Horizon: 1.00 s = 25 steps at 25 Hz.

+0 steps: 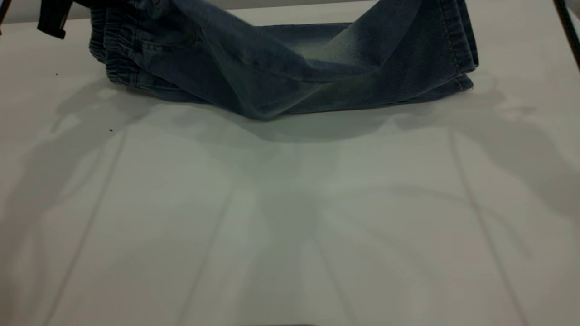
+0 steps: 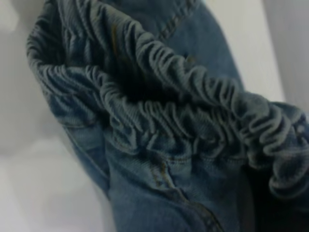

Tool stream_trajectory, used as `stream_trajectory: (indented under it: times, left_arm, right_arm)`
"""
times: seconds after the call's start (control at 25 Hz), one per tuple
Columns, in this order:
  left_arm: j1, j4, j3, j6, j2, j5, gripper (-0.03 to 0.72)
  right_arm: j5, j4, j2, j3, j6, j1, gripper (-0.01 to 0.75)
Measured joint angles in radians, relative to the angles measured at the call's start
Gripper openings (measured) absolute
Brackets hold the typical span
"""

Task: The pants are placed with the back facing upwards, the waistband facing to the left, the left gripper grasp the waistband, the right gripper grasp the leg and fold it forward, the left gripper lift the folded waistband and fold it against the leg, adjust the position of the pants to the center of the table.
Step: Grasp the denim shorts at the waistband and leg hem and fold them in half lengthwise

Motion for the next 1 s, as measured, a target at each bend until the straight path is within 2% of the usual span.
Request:
stream_trajectory:
  times: [0.36, 0.6, 0.76, 1.0]
  left_arm:
    - [0.0, -0.043, 0.0, 0.003, 0.0, -0.151, 0.077]
    - [0.0, -0.06, 0.0, 0.0, 0.01, -0.232, 0.077]
    - [0.0, -0.085, -0.024, -0.002, 0.055, -0.246, 0.077]
    - [0.0, -0.086, -0.109, -0.002, 0.124, -0.245, 0.077]
  right_arm:
    - [-0.07, 0.029, 0.091, -0.08, 0.001, -0.022, 0.025]
    - [-0.13, 0.073, 0.098, -0.086, 0.001, -0.091, 0.025]
    - [-0.141, 0.095, 0.101, -0.086, 0.001, -0.127, 0.025]
    - [-0.167, 0.112, 0.16, -0.086, 0.001, -0.131, 0.025]
